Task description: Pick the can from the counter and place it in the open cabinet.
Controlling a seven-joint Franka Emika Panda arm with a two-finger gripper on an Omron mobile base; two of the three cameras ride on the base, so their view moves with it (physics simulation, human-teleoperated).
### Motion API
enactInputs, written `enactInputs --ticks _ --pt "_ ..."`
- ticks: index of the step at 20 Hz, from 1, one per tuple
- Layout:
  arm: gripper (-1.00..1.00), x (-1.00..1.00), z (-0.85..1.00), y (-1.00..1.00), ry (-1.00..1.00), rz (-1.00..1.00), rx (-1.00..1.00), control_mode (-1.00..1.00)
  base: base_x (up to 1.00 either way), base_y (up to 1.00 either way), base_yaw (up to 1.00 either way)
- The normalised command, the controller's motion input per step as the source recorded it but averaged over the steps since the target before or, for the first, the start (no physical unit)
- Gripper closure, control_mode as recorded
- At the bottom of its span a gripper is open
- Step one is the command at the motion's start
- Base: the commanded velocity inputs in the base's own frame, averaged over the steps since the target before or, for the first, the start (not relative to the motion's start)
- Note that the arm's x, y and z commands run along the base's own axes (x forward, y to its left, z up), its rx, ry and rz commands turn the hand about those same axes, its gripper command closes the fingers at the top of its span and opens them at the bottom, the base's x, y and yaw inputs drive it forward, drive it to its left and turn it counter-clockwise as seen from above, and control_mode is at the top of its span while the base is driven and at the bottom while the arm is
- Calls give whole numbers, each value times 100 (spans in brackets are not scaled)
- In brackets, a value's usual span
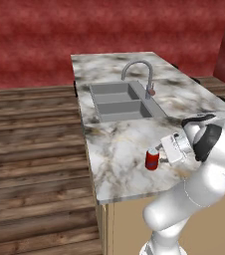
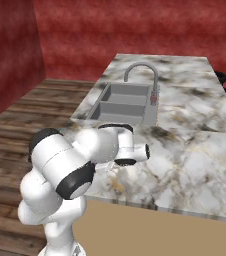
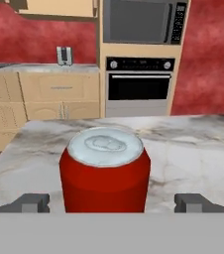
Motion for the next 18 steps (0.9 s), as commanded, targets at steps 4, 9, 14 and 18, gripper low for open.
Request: enactInputs --ticks 4,9,14,18 --pt "-100 31 -20 0 3 -4 0 -100 0 0 0" --pt "-100 18 -20 1 7 -4 1 -100 0 0 0" --pt "-100 2 -16 4 10 -1 1 -100 0 0 0" --pt "-100 -1 -14 5 10 0 2 -100 0 0 0"
